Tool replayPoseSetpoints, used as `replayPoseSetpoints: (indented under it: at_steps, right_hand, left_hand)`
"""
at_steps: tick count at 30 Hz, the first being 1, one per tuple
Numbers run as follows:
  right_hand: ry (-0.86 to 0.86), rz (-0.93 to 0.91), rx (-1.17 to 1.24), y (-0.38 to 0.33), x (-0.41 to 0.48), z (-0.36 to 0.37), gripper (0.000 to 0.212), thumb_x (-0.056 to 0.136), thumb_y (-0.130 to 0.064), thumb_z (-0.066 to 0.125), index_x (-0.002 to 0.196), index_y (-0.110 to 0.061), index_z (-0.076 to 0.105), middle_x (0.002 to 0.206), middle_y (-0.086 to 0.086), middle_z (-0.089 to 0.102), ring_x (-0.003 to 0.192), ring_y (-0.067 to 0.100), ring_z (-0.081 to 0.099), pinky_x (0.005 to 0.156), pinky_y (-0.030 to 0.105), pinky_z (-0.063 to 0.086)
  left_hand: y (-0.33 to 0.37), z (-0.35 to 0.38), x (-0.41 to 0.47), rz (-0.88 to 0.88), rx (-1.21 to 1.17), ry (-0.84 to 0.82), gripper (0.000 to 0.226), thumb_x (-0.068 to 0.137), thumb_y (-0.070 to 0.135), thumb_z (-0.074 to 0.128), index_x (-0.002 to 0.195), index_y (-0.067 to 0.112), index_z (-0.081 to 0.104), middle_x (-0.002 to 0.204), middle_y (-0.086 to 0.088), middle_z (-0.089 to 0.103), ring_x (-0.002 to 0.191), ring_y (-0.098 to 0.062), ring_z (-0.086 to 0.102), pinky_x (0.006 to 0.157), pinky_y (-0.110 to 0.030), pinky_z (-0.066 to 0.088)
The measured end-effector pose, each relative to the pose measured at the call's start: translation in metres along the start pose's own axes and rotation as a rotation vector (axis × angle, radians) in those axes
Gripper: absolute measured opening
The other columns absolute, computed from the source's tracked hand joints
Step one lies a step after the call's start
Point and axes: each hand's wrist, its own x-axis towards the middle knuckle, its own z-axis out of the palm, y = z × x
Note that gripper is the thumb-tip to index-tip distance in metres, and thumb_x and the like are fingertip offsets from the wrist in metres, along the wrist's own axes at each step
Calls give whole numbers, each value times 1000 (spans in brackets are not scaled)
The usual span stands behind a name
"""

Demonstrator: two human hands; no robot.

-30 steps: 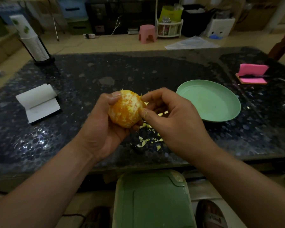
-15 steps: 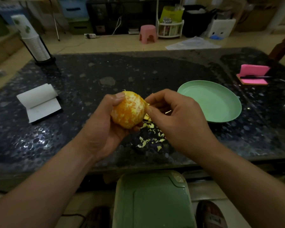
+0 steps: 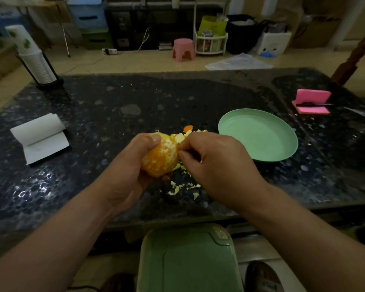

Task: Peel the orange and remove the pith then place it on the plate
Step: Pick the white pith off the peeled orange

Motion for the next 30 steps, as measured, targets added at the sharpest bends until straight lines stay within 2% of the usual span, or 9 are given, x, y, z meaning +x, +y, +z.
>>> replayPoseSetpoints:
  at_steps: [4, 8, 14, 18, 21, 25, 30]
  right_hand:
    - [48, 7, -15, -3, 2, 3, 13, 95, -20, 70, 83, -19, 66, 72, -7, 61, 63, 16, 54, 55, 41, 50]
    - [61, 11, 8, -3, 3, 3, 16, 94, -18, 68, 79, -19, 61, 70, -6, 57, 61, 18, 52, 59, 43, 54]
    - [81, 26, -17, -6, 5, 4, 16, 89, -18, 71, 79, -21, 59, 70, -8, 54, 62, 13, 47, 54, 33, 41]
    - [68, 58, 13, -5, 5, 5, 14, 89, -20, 71, 80, -24, 61, 71, -10, 54, 64, 11, 48, 54, 28, 37]
    - [61, 70, 51, -4, 4, 5, 12, 89, -21, 71, 81, -25, 62, 72, -11, 56, 65, 10, 50, 55, 25, 38]
    - [71, 69, 80, -4, 4, 4, 13, 89, -21, 72, 81, -25, 62, 73, -10, 57, 66, 11, 51, 56, 29, 42]
    - [74, 82, 108, -4, 4, 4, 12, 89, -22, 72, 83, -25, 63, 73, -11, 57, 66, 10, 53, 57, 29, 45]
  left_hand:
    - [0, 1, 0, -5, 8, 8, 31, 88, 39, 62, 113, 20, 66, 114, -13, 70, 85, -24, 70, 63, -34, 59]
    - [0, 2, 2, 4, 24, -1, 31, 93, 39, 61, 115, 18, 67, 113, -13, 70, 85, -24, 70, 62, -33, 59]
    - [-1, 5, 2, -31, -7, 10, 30, 103, 36, 54, 118, 14, 68, 98, -8, 77, 81, -20, 71, 61, -31, 59]
    - [0, 5, 3, -32, -32, 0, 32, 99, 36, 57, 118, 14, 68, 100, -8, 77, 83, -21, 71, 64, -32, 58]
    - [0, 4, 3, -44, -45, -5, 46, 86, 42, 62, 122, 14, 68, 107, -12, 76, 87, -25, 70, 65, -34, 59]
    - [0, 3, 3, -47, -69, -14, 35, 100, 38, 55, 124, 14, 67, 108, -12, 76, 88, -26, 69, 65, -33, 59]
    - [1, 2, 2, -50, -82, -23, 33, 102, 37, 53, 121, 14, 67, 105, -12, 76, 86, -26, 69, 64, -33, 58]
